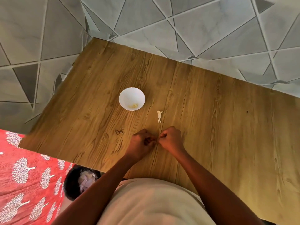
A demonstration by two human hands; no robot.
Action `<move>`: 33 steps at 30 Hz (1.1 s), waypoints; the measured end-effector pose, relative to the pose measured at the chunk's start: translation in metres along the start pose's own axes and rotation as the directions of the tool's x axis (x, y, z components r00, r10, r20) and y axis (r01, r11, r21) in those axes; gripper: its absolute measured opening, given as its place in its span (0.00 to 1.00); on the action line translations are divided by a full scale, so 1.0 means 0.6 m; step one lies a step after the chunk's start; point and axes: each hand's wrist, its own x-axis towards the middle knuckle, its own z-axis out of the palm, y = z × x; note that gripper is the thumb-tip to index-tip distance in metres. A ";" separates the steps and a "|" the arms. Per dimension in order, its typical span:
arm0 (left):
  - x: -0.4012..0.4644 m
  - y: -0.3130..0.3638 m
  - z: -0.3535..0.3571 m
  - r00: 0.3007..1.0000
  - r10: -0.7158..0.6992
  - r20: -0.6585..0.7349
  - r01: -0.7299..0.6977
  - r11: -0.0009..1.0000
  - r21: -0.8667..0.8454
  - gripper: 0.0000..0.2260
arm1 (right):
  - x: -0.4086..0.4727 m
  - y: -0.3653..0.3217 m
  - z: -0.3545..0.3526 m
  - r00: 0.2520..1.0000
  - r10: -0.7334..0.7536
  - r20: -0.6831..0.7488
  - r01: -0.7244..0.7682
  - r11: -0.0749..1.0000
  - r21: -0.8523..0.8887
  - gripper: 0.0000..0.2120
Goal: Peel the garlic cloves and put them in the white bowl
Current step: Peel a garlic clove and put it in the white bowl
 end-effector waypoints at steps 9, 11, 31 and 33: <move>-0.001 0.007 -0.006 1.000 -0.029 -0.001 0.029 0.999 -0.027 0.08 | -0.004 -0.020 -0.002 0.998 -0.012 0.062 0.016 0.998 -0.059 0.01; -0.002 0.011 -0.005 0.996 -0.090 -0.018 0.088 0.992 -0.090 0.09 | -0.007 0.000 -0.009 0.997 0.025 0.069 -0.035 0.990 0.135 0.07; -0.002 0.090 -0.007 0.911 -0.412 0.016 0.383 0.832 -0.400 0.08 | -0.041 0.035 -0.018 0.880 -0.449 -0.156 0.449 0.893 -0.033 0.10; -0.001 0.097 -0.011 0.911 -0.413 0.021 0.373 0.801 -0.468 0.07 | -0.044 0.027 -0.021 0.907 -0.377 -0.189 0.401 0.910 0.107 0.10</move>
